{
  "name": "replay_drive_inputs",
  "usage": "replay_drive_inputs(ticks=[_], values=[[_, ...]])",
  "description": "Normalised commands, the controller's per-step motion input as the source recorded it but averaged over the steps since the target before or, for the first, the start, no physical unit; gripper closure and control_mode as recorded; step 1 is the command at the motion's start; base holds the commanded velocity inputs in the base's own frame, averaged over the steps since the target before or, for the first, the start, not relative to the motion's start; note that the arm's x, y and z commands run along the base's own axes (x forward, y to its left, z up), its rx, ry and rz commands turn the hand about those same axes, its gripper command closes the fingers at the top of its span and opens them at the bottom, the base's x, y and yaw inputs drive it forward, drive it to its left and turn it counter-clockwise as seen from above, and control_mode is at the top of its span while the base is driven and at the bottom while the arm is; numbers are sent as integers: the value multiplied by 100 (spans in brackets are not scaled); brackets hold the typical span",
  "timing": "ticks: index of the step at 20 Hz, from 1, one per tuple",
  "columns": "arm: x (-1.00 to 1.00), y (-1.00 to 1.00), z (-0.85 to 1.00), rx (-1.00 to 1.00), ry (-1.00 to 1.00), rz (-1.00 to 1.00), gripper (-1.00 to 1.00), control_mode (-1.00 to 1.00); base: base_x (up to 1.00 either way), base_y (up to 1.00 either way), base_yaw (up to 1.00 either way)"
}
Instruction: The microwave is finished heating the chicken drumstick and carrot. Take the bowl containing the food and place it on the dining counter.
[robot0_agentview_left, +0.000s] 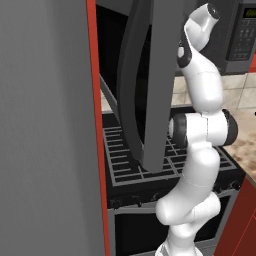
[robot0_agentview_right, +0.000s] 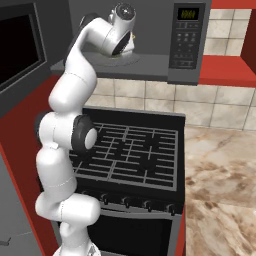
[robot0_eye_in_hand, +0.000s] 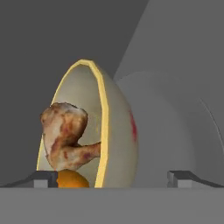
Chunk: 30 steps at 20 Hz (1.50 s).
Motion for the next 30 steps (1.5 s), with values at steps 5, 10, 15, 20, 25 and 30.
replay_drive_inputs(ticks=[5, 10, 15, 20, 25, 30], values=[[8, 13, -25, 0, 5, 0, -100, -100, 0, 0, 0], [2, 18, -27, 0, 3, 0, -100, -100, 0, 0, 0], [7, 15, -11, 1, -1, 0, -100, -100, 0, 0, 0], [0, -8, 0, 3, -4, 0, -100, -100, 0, 0, 0], [0, -3, 0, 0, 0, 0, -100, -100, 0, 0, 0], [0, 33, 0, 0, 0, 0, -100, -100, 0, 0, 0]])
